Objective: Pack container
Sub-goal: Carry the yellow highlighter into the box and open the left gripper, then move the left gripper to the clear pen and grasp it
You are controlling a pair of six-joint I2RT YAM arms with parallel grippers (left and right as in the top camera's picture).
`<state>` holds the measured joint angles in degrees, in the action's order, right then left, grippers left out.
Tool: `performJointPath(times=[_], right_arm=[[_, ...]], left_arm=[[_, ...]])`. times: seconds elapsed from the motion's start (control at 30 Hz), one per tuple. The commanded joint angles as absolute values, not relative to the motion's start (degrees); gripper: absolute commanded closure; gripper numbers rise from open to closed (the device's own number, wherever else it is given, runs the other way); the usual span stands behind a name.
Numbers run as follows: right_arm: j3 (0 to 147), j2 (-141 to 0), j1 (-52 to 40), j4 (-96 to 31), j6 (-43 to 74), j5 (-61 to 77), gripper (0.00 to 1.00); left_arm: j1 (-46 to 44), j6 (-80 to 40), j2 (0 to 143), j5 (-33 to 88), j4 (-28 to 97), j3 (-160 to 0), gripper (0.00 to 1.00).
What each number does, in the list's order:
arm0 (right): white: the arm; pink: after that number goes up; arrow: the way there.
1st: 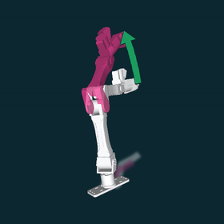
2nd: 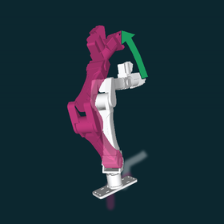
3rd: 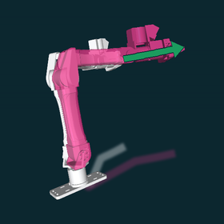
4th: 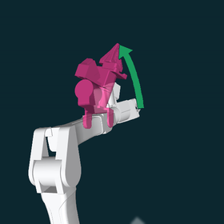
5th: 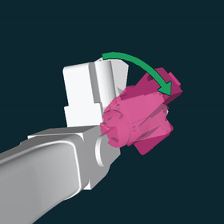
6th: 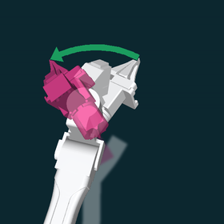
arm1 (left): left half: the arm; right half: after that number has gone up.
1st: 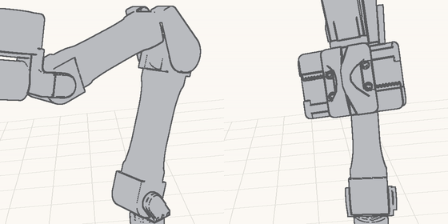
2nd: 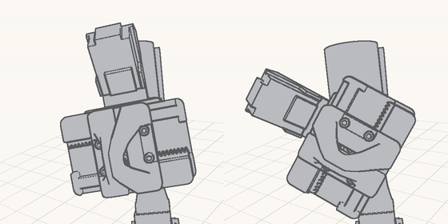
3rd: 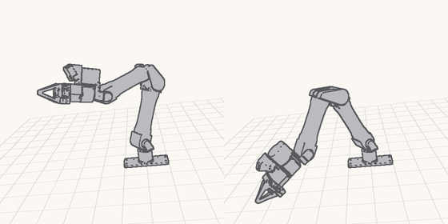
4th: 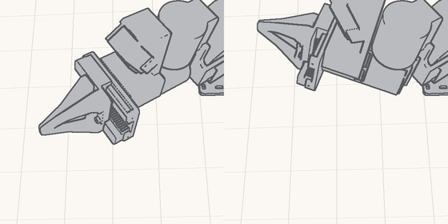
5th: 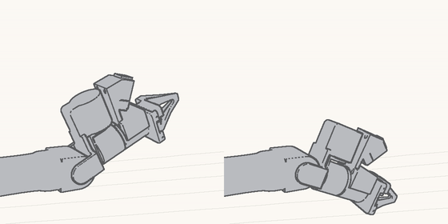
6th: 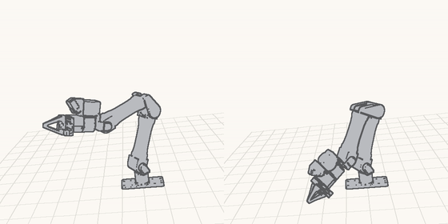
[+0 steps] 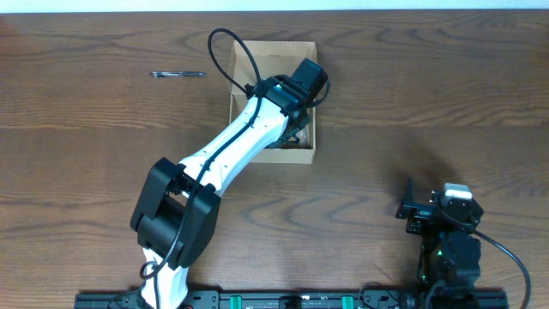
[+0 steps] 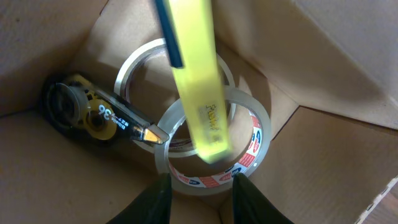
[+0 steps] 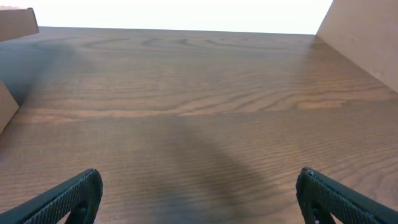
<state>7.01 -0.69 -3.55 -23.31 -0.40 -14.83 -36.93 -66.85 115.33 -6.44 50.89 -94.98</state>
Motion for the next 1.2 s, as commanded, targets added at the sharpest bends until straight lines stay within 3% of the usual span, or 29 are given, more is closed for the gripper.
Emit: performJointPath(times=[0.0,0.43,0.73,0.9,1.17], right_arm=[[6.8,-0.4,-3.2,-23.4,0.6,-15.0,0.01],[6.8,-0.4,-3.2,-23.4,0.6,-15.0,0.01],[6.8,-0.4,-3.2,-23.4,0.6,-15.0,0.01],[6.8,-0.4,-3.2,-23.4,0.6,-15.0,0.01],[6.8,-0.4,-3.2,-23.4,0.6,-15.0,0.01]], left_arm=[[-36.9,-67.4,116.0,-7.0,51.0,-94.9,0.65],[-34.2,-67.8,107.3,-12.3,50.3,-94.9,0.51],[-13.3,-67.7,102.7,-12.8,50.4,-101.4,0.02],[-5.6,-67.7,113.0,-10.0,50.3,-112.0,0.04],[-1.5,-72.3,127.9,-4.8,50.3,-120.6,0.05]])
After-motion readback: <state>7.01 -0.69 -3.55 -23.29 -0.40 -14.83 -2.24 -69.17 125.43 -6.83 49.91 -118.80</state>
